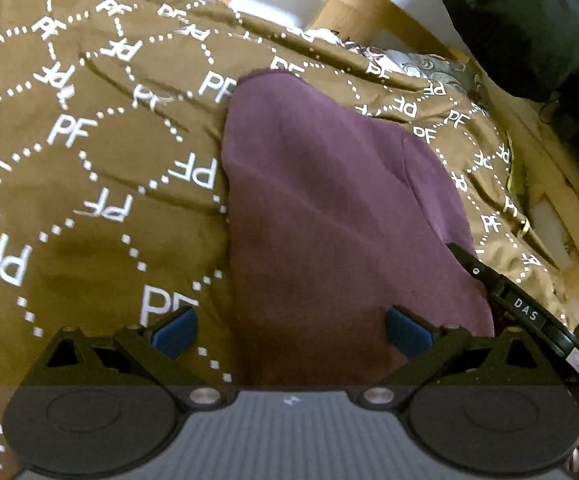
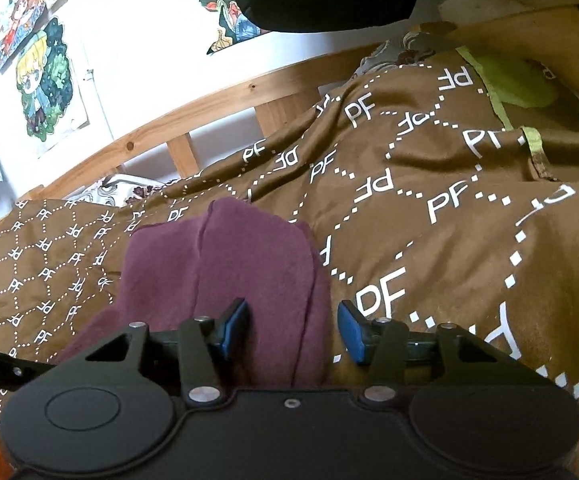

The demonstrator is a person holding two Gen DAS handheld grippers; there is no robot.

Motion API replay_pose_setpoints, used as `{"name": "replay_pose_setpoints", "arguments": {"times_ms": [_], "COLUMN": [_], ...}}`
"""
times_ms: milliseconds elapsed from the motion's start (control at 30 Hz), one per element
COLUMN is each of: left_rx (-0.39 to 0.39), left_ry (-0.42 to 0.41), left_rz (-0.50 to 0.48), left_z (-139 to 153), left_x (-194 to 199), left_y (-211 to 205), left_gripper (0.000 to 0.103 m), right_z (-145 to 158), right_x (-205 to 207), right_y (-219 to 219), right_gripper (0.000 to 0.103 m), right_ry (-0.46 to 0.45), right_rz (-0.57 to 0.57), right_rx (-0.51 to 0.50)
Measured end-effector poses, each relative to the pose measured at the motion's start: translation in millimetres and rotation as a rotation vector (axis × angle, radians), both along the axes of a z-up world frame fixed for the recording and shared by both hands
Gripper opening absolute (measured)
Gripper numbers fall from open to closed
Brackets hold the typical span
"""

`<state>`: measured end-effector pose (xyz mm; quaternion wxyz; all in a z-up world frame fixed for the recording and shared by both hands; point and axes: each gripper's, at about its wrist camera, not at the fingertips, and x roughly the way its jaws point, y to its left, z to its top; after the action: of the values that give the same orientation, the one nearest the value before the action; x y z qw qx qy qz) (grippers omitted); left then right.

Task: Fold small clothes
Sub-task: 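Close the right gripper on the bundle's edge while the left gripper closes beside it, then lift the maroon bundle with both grippers and carry it along the bed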

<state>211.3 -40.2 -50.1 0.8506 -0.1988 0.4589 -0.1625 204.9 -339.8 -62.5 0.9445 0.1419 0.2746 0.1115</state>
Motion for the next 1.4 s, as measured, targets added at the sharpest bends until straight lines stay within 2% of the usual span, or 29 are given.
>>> {"name": "replay_pose_setpoints", "arguments": {"times_ms": [100, 167, 200, 233, 333, 467, 500, 600, 667, 800, 900, 1067, 1167, 1400], "left_rx": [-0.026, -0.056, -0.075, -0.089, -0.063, -0.065, -0.052, 0.036, 0.105, 0.259, 0.297, 0.363, 0.399, 0.467], "left_ry": [-0.001, 0.004, 0.004, 0.006, 0.012, 0.023, 0.016, -0.054, -0.133, -0.35, -0.428, -0.523, -0.549, -0.581], "left_rz": [-0.034, -0.053, -0.067, -0.081, -0.086, -0.068, -0.07, -0.089, -0.114, -0.171, -0.175, -0.119, -0.066, 0.045], "left_z": [-2.7, -2.9, -2.7, -2.2, 0.8, 5.3, 8.3, 23.8, 37.4, 69.0, 82.6, 93.5, 94.5, 75.4], "left_x": [2.5, 4.2, 4.1, 4.5, 6.3, 6.8, 6.3, 0.0, -7.8, -26.4, -33.2, -37.9, -29.6, -6.8], "left_y": [1.0, 0.9, 0.8, 0.3, -2.0, -0.2, -1.6, -9.9, -15.3, -19.3, -10.2, 17.0, 34.7, 64.6], "left_gripper": [0.102, 0.1, 0.09, 0.084, 0.077, 0.056, 0.048, 0.037, 0.035, 0.035, 0.035, 0.035, 0.035, 0.035], "right_z": [-2.0, -2.5, -3.0, -3.2, -1.8, 2.5, 3.4, 8.9, 15.6, 32.7, 48.0, 70.8, 76.6, 73.4], "right_x": [0.3, 0.6, 0.6, 0.1, -2.9, -5.2, -6.0, -10.1, -14.6, -27.1, -36.7, -36.5, -24.3, 18.3], "right_y": [-1.3, -2.2, -2.8, -3.0, 0.4, 6.4, 7.2, 11.3, 18.2, 36.4, 55.7, 94.1, 121.4, 178.4], "right_gripper": [0.052, 0.047, 0.044, 0.036, 0.024, 0.018, 0.018, 0.015, 0.015, 0.014, 0.014, 0.014, 0.014, 0.014], "right_ry": [0.004, 0.004, 0.006, 0.005, -0.005, -0.016, -0.02, -0.05, -0.085, -0.179, -0.264, -0.383, -0.43, -0.446], "right_rz": [0.007, 0.015, 0.017, 0.013, 0.022, 0.02, 0.018, 0.021, 0.034, 0.063, 0.079, 0.118, 0.151, 0.202], "right_rx": [0.023, 0.042, 0.054, 0.061, 0.07, 0.047, 0.044, 0.027, -0.006, -0.076, -0.15, -0.227, -0.25, -0.261]}}
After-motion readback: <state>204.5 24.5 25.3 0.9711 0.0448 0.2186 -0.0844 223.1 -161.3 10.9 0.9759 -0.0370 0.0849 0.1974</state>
